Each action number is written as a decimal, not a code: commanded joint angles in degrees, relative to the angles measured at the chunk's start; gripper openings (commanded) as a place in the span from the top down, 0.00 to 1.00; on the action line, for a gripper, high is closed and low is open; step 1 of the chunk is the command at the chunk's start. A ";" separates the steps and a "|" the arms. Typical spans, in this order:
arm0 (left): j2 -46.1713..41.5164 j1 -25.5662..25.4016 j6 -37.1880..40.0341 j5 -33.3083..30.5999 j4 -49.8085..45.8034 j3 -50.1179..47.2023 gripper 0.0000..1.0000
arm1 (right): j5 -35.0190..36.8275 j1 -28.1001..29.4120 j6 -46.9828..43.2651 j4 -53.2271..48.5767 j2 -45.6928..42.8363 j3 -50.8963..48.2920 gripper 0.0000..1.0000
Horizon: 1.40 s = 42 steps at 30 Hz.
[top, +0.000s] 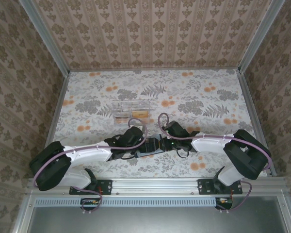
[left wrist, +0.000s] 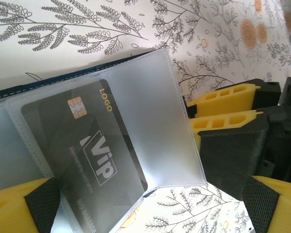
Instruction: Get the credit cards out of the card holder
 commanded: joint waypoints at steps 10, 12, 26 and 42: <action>-14.67 2.63 1.56 -5.68 -13.19 -2.57 0.01 | 5.21 -1.26 -0.36 -8.87 -12.45 0.44 0.66; -15.77 3.61 1.09 -5.21 -12.61 -3.77 0.06 | 3.15 -1.17 0.14 -8.26 -14.33 0.78 0.65; -9.69 6.13 1.01 -1.01 -5.76 -5.49 0.84 | -12.39 1.63 7.05 -1.40 -1.08 7.91 0.73; -0.66 5.83 -1.09 -0.94 -3.82 -6.79 0.91 | -16.44 1.86 9.77 -1.45 8.79 12.10 0.74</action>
